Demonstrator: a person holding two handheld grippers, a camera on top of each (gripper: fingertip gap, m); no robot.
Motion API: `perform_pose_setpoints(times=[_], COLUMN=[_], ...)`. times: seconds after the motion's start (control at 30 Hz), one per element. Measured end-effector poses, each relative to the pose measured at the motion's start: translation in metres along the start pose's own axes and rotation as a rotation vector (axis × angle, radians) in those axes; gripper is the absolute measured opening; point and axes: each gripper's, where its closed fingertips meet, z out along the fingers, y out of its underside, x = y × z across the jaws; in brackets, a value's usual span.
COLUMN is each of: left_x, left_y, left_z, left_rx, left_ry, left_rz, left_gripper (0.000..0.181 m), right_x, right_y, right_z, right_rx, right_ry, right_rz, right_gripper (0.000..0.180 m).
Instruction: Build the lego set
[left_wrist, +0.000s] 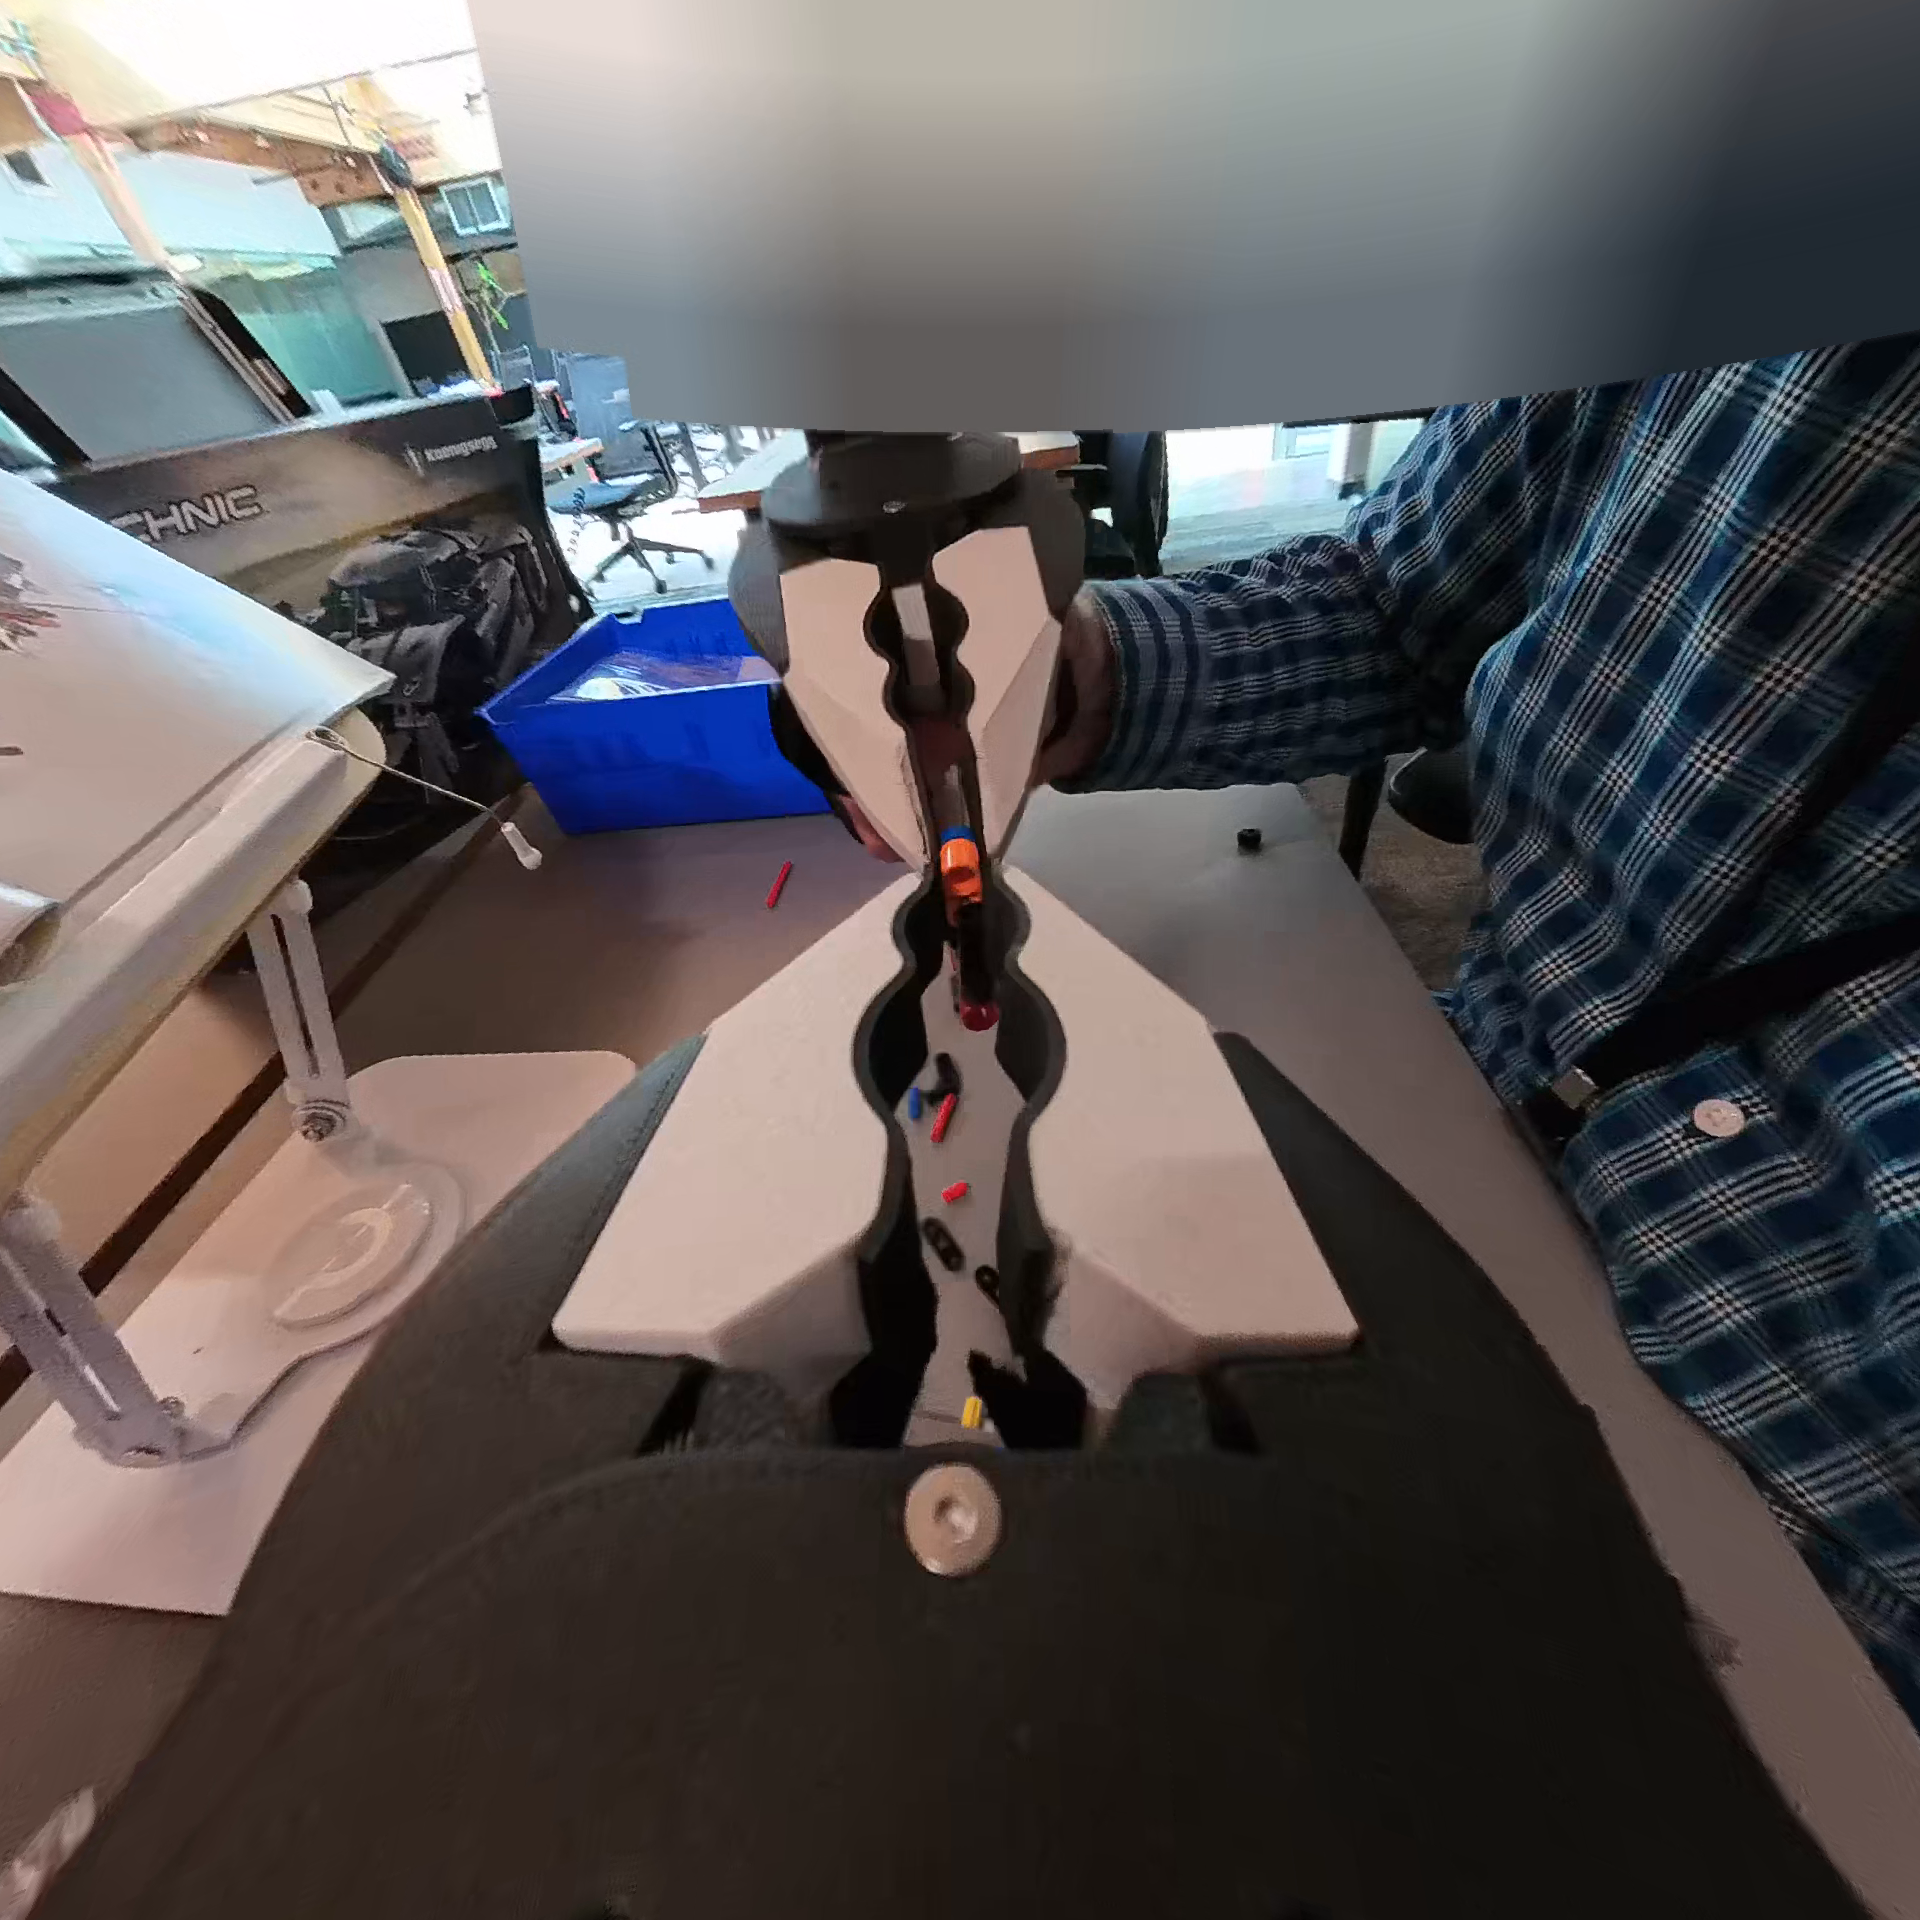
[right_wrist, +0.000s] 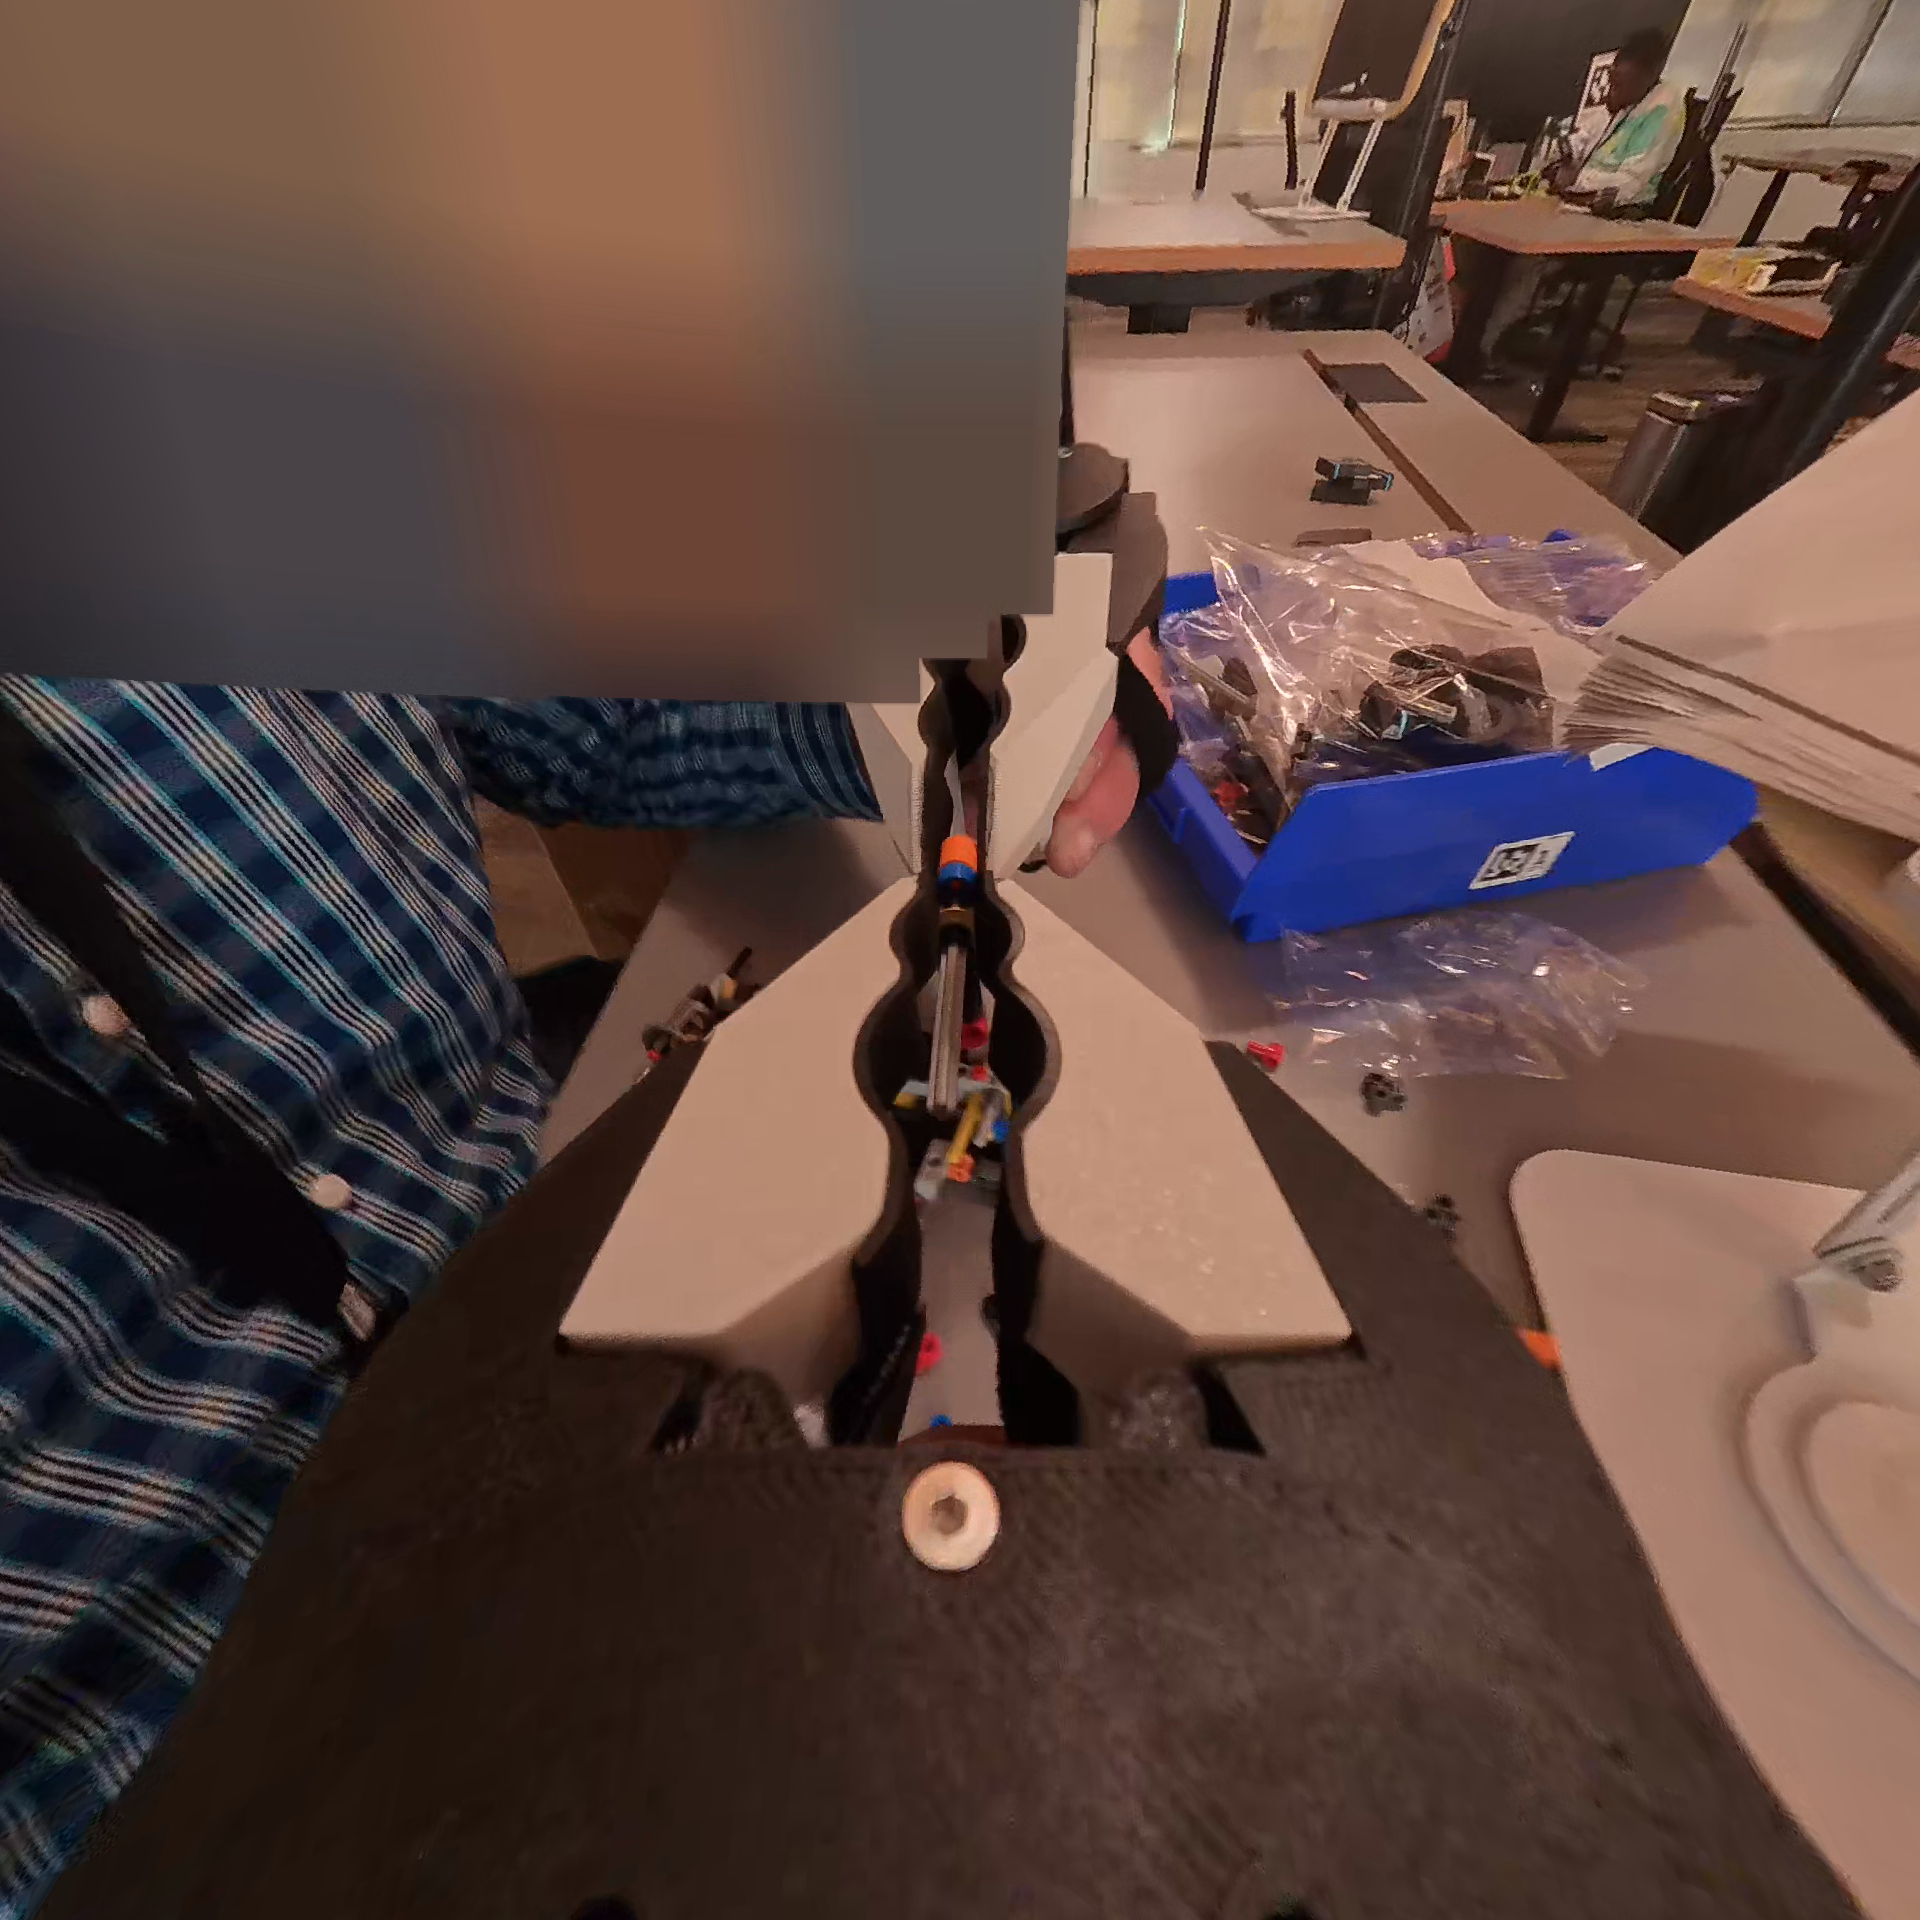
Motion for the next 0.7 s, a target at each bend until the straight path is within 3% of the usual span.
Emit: perform_pose_setpoints(times=[0.1, 0.27, 0.7], left_x=[0.0023, 0.0043, 0.0003], left_y=[-0.0022, -0.005, -0.0034], left_z=[-0.0016, -0.0003, 0.0027], left_rx=[-0.017, 0.025, 0.079], left_ry=[-0.018, 0.015, 0.079], left_rz=[0.064, 0.002, -0.156], left_gripper=[0.004, 0.004, 0.006], right_x=[-0.0023, -0.0047, -0.0011], right_y=[-0.0023, -0.0044, -0.0023], right_z=[0.0006, -0.0016, -0.0045], right_rx=[0.071, 0.153, 0.172], right_ry=[-0.024, -0.064, -0.019], right_rz=[0.088, 0.138, 0.142], right_gripper=[0.003, 0.003, 0.003])
